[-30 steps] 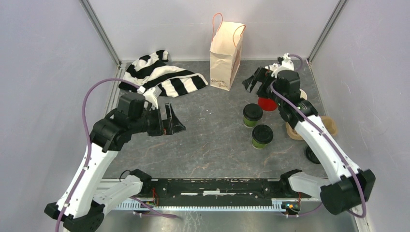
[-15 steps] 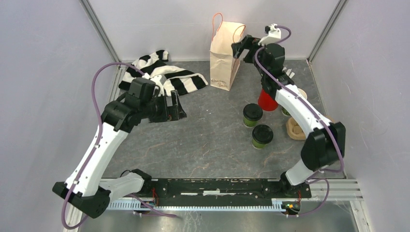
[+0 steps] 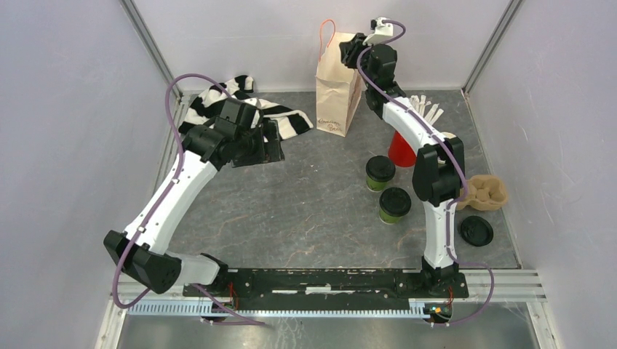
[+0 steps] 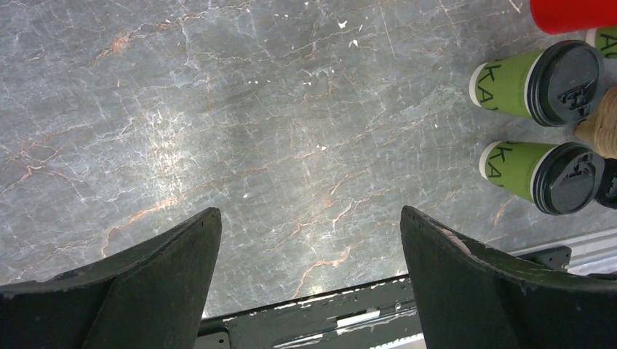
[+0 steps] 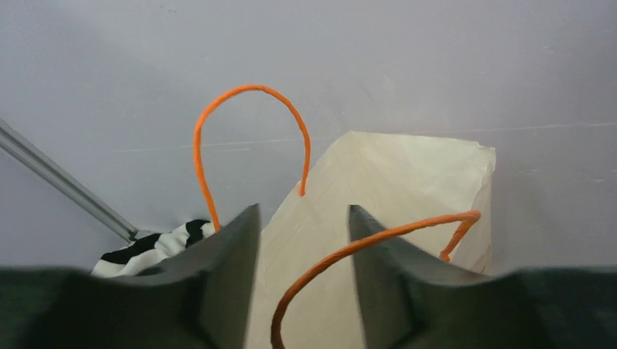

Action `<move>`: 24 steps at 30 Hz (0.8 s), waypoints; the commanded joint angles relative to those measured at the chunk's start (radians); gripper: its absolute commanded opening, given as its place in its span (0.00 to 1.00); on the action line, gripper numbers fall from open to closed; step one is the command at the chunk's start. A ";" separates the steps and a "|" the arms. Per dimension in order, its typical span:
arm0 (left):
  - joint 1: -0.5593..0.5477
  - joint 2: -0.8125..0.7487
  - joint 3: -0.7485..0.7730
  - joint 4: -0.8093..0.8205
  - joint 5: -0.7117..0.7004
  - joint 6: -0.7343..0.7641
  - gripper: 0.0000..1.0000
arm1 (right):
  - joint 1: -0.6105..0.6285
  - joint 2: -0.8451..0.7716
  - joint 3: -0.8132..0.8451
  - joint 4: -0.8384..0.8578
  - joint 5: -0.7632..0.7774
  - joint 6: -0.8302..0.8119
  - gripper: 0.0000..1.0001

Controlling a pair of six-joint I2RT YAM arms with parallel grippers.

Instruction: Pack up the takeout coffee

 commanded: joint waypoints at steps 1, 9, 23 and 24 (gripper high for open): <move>0.000 -0.020 0.015 0.073 -0.032 -0.049 0.98 | -0.010 -0.056 0.017 0.069 -0.031 0.124 0.24; 0.000 -0.186 -0.030 0.111 -0.020 -0.059 0.98 | -0.007 -0.176 -0.165 0.153 -0.339 0.640 0.00; 0.000 -0.327 0.039 0.136 0.027 -0.075 0.99 | 0.193 -0.438 -0.516 0.227 -0.763 0.819 0.00; 0.000 -0.340 0.037 0.135 0.020 -0.080 0.99 | 0.216 -0.461 -0.545 0.254 -0.751 0.827 0.00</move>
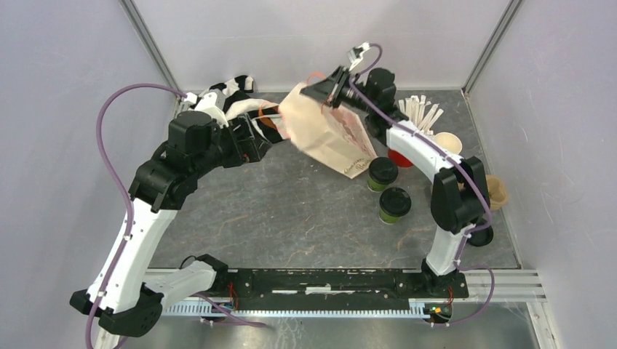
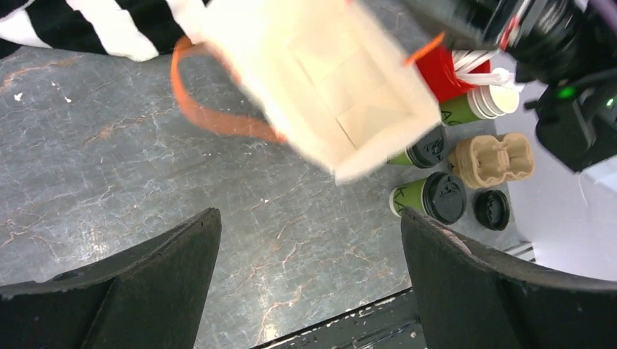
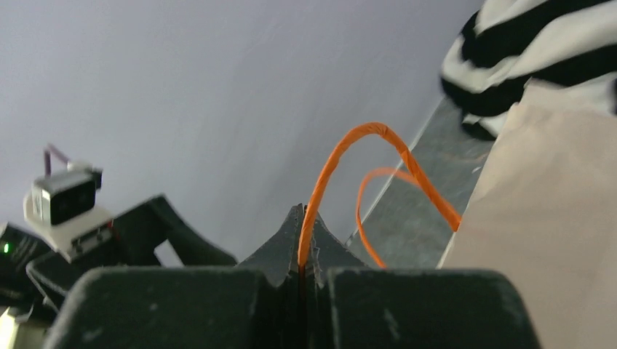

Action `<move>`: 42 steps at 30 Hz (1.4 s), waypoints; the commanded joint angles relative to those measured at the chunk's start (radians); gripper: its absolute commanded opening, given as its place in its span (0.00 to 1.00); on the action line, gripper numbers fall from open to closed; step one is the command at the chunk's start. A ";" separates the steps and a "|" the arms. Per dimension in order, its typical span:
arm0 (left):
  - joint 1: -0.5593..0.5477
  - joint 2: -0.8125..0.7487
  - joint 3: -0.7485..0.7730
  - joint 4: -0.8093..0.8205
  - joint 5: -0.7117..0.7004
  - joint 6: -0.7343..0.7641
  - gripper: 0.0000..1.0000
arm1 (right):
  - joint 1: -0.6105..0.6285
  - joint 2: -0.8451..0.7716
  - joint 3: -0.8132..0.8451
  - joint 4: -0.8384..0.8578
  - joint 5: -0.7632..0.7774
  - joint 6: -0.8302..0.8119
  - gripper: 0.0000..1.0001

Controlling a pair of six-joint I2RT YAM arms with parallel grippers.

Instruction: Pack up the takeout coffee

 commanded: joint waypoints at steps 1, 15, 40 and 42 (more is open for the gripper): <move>0.000 -0.051 0.040 0.020 0.008 -0.058 0.99 | 0.116 -0.140 -0.106 0.185 -0.065 0.064 0.00; 0.000 -0.117 0.150 -0.081 -0.015 -0.186 1.00 | 0.251 -0.223 -0.294 0.346 0.183 0.131 0.00; 0.000 -0.013 0.131 -0.337 0.055 -0.258 0.81 | 0.219 -0.422 -0.267 -0.435 0.329 -0.456 0.55; 0.000 -0.015 0.125 -0.325 0.045 -0.229 0.77 | 0.219 -0.443 -0.212 -0.581 0.334 -0.568 0.64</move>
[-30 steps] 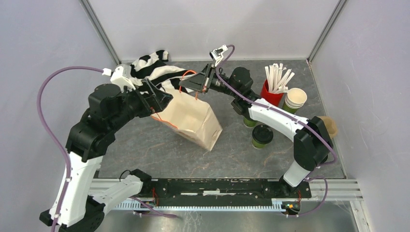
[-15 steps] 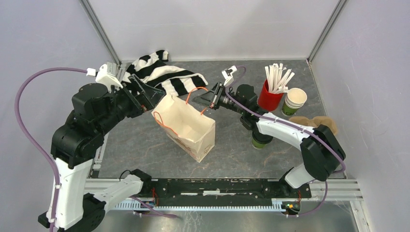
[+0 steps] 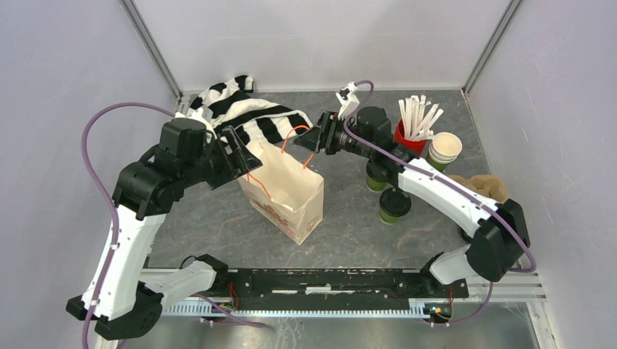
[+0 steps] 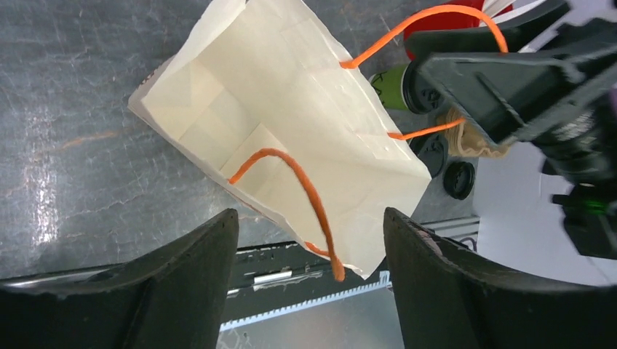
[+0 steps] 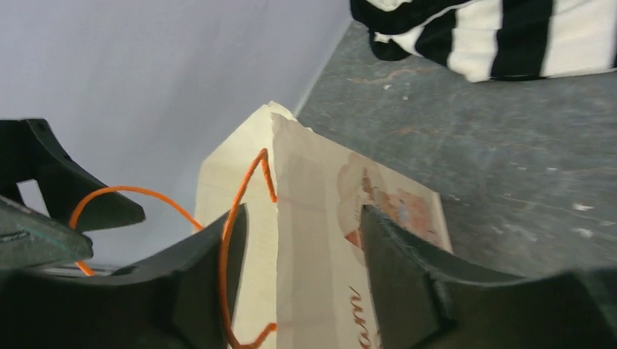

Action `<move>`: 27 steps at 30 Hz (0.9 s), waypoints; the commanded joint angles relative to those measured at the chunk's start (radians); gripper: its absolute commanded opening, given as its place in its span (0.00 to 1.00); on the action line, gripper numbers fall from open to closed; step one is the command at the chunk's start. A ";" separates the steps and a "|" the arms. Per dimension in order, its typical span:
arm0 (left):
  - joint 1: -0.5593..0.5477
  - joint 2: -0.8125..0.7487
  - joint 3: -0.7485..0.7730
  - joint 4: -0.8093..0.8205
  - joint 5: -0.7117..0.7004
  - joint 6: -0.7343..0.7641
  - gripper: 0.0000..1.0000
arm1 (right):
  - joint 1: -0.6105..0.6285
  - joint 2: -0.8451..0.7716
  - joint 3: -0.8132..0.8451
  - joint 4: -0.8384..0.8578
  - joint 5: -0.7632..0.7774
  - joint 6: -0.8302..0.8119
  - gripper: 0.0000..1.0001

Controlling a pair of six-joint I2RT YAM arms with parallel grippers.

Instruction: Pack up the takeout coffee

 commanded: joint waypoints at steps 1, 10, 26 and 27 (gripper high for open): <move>0.000 -0.012 -0.002 0.008 0.010 0.033 0.73 | -0.001 -0.097 0.141 -0.359 0.067 -0.292 0.70; 0.000 0.023 0.001 0.069 -0.038 0.130 0.39 | -0.075 -0.410 0.171 -0.921 0.573 -0.593 0.95; 0.000 0.067 0.073 0.091 -0.052 0.342 0.18 | -0.740 -0.464 -0.291 -0.844 0.420 -0.532 0.72; 0.000 0.066 0.075 0.089 -0.053 0.358 0.18 | -0.777 -0.451 -0.315 -0.805 0.354 -0.545 0.71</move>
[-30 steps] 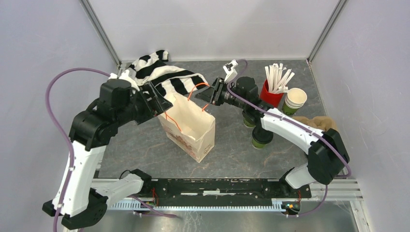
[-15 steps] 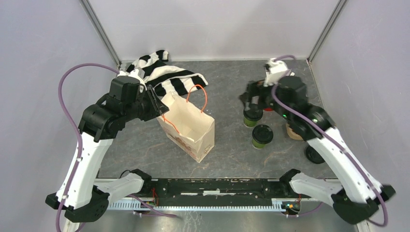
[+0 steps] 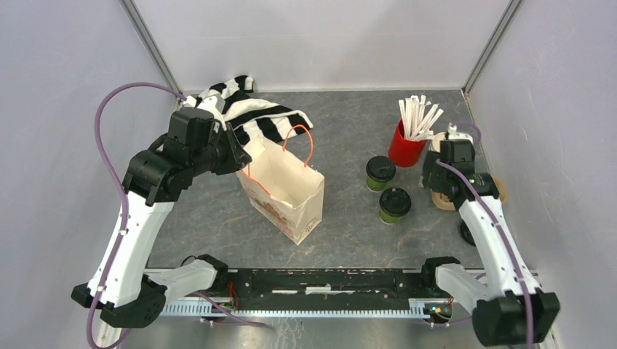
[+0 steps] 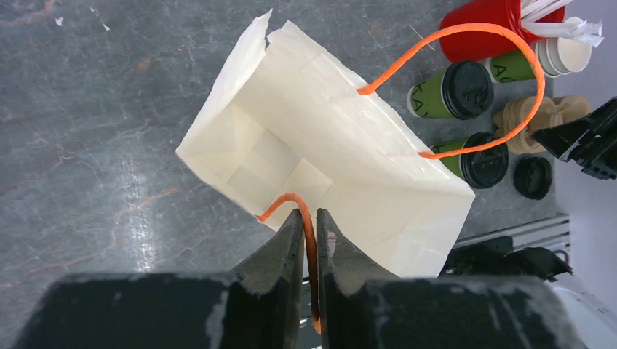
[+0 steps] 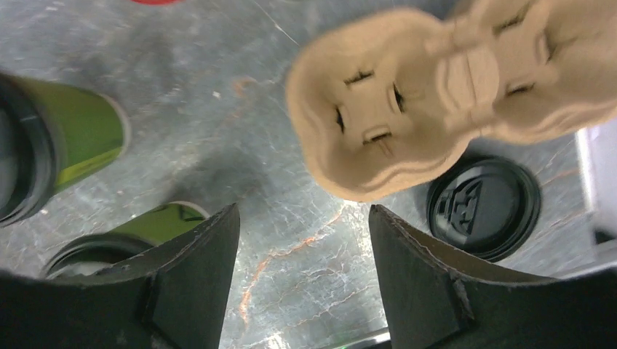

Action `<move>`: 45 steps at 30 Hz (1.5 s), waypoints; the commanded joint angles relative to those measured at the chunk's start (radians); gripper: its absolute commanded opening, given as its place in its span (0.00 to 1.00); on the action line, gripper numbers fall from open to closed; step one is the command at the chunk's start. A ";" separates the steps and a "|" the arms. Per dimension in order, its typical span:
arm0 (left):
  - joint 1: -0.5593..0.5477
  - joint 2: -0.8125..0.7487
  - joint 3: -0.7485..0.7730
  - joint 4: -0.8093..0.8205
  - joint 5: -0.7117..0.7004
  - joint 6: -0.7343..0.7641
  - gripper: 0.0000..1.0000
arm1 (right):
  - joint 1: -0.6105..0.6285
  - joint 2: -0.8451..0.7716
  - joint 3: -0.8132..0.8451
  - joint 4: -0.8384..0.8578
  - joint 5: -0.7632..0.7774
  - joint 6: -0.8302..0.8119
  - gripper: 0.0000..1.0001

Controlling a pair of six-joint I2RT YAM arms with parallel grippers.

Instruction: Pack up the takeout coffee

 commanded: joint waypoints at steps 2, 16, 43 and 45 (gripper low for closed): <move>-0.005 -0.014 0.051 0.037 -0.023 0.144 0.17 | -0.206 0.044 -0.081 0.190 -0.303 -0.053 0.71; -0.116 -0.018 0.025 0.062 -0.077 0.184 0.18 | -0.387 0.165 -0.137 0.294 -0.479 -0.227 0.54; -0.157 -0.018 0.031 0.059 -0.088 0.188 0.18 | -0.462 0.209 -0.174 0.356 -0.615 -0.215 0.41; -0.156 -0.016 0.032 0.059 -0.088 0.186 0.18 | -0.470 0.215 -0.170 0.359 -0.621 -0.207 0.41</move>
